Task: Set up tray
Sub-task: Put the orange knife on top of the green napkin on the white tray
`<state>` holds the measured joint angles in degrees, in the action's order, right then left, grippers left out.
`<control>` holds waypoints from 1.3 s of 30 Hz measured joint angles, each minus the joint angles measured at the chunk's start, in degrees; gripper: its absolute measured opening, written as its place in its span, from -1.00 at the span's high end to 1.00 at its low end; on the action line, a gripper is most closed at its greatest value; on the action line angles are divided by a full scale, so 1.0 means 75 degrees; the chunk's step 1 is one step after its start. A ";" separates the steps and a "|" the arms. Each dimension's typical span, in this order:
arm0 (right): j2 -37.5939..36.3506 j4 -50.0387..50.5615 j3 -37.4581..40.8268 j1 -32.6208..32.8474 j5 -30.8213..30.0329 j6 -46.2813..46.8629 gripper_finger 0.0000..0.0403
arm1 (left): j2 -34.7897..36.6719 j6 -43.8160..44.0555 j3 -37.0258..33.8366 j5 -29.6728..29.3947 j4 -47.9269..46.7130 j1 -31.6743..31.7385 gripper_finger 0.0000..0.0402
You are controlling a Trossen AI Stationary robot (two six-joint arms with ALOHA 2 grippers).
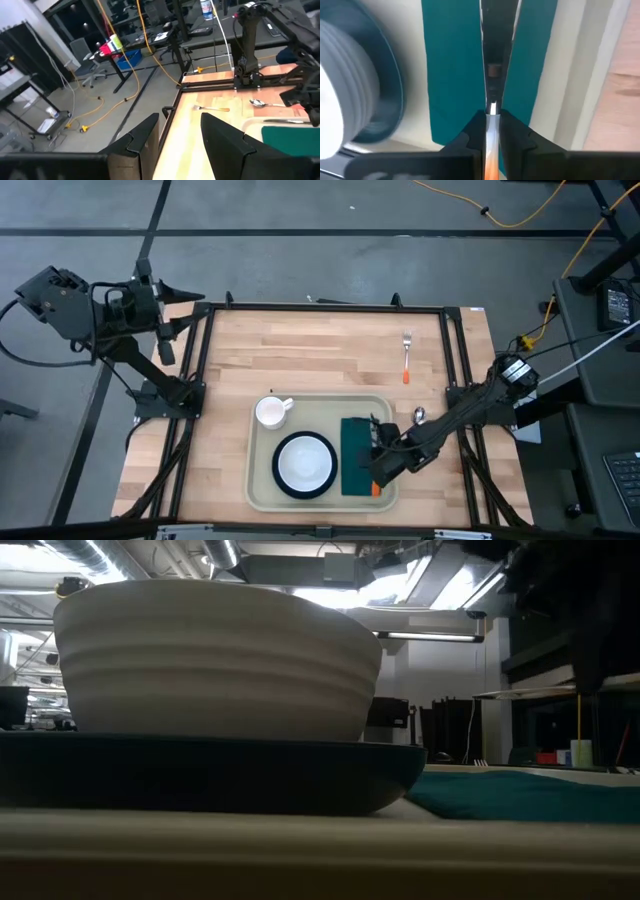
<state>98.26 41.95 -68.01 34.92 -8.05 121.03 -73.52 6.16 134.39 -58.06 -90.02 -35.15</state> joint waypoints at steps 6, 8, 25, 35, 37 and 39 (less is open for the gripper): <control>0.0000 -0.0002 -0.0009 -0.0315 0.0163 0.0021 0.81 | 0.0172 -0.0328 0.0000 0.0241 0.0000 -0.0001 0.30; 0.0000 0.0008 -0.0009 -0.0387 0.0243 0.0018 0.81 | 0.0252 -0.0339 0.0000 0.0313 0.0000 0.0002 0.30; 0.0627 -0.0031 -0.0015 -0.0434 0.1096 0.0093 0.81 | 0.0470 -0.0662 0.0003 0.0683 0.0000 0.0001 0.30; 0.1059 0.0075 -0.0012 -0.0432 0.1690 0.0018 0.81 | 0.0470 -0.0605 0.0000 0.0676 0.0000 0.0000 0.30; 0.1092 -0.0007 -0.0012 -0.0441 0.1655 0.0001 0.81 | 0.0470 -0.0603 0.0000 0.0673 0.0000 -0.0001 0.30; 0.1091 -0.0085 -0.0012 -0.0479 0.1602 -0.0010 0.81 | 0.0470 -0.0602 0.0003 0.0673 0.0000 -0.0001 0.30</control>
<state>106.44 41.32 -68.10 31.33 3.96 120.95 -70.00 1.65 134.41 -53.01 -90.02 -35.16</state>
